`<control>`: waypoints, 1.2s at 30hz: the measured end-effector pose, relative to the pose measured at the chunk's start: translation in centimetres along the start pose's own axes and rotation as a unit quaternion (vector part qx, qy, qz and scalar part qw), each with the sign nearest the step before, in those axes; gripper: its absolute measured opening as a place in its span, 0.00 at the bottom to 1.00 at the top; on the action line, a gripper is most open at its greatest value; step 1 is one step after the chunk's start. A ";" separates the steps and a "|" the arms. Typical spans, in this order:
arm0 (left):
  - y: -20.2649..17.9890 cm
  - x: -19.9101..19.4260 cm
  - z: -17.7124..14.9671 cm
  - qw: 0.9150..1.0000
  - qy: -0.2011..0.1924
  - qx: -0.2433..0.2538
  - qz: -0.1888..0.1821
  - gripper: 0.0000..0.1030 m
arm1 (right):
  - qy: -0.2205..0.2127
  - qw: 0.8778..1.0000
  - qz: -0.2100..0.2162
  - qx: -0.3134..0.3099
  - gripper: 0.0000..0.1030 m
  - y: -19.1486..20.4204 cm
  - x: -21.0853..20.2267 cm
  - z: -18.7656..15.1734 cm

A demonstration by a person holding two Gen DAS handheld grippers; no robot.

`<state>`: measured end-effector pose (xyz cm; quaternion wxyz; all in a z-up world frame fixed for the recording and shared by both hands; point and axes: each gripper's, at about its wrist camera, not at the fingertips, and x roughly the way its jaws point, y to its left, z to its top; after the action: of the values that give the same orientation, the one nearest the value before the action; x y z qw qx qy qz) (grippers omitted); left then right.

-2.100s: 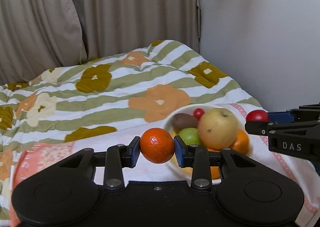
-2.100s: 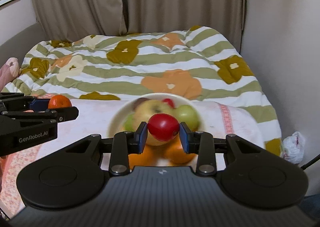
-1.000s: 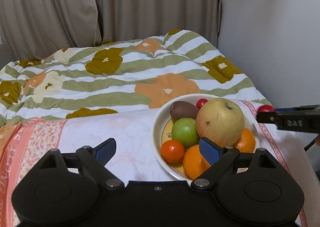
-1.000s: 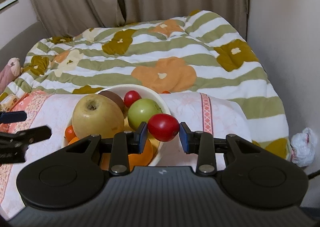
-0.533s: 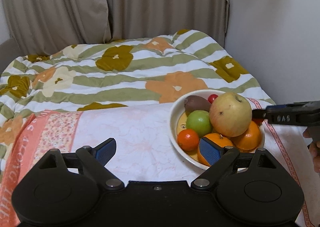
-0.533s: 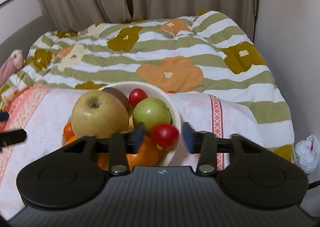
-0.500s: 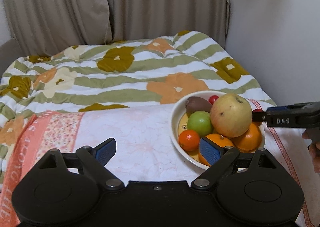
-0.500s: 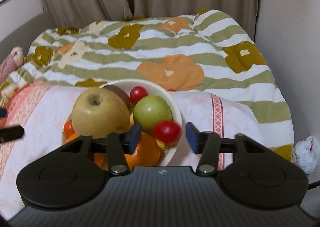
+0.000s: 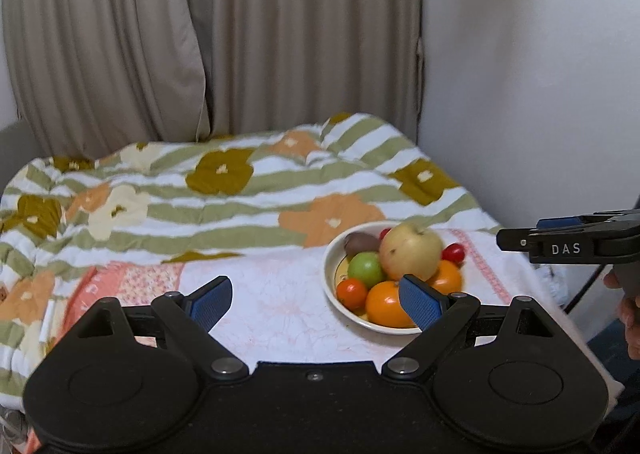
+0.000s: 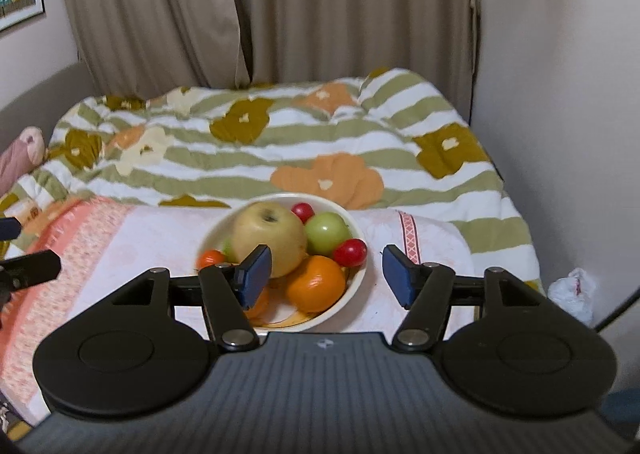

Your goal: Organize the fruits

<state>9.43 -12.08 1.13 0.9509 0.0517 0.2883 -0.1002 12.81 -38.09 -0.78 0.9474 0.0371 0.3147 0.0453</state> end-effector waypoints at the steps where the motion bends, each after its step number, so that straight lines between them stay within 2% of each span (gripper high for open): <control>1: 0.0 -1.0 0.0 1.000 -0.007 -0.002 -0.002 0.91 | -0.005 1.000 -0.002 -0.001 0.75 0.4 -1.1 0.0; 10: 0.3 -8.6 -0.8 0.998 -0.056 -0.020 -0.015 0.91 | -0.052 0.998 -0.013 -0.013 0.80 4.2 -11.4 -1.0; 13: 0.7 -10.7 -1.1 0.997 -0.064 -0.032 -0.019 0.92 | -0.061 0.998 -0.023 -0.015 0.86 5.3 -14.3 -1.8; 16: 1.2 -12.2 -1.3 0.997 -0.068 -0.034 -0.010 0.97 | -0.070 0.997 -0.032 -0.007 1.00 5.9 -16.7 -2.6; 17: 1.4 -12.7 -1.5 0.997 -0.070 -0.034 -0.006 0.99 | -0.074 0.997 -0.035 -0.004 1.00 6.1 -17.5 -2.9; 26: 3.2 -14.6 -3.0 0.997 -0.056 -0.033 0.047 1.00 | -0.060 0.997 -0.051 -0.006 1.00 7.8 -20.3 -5.0; 36: 4.2 -15.8 -4.8 0.997 -0.046 -0.030 0.052 1.00 | -0.039 0.998 -0.050 -0.010 1.00 9.6 -20.4 -6.1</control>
<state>-5.06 -4.71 6.15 0.9682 0.0336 0.2442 -0.0438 -7.74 -30.54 7.41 0.9605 0.0130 0.2781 -0.0006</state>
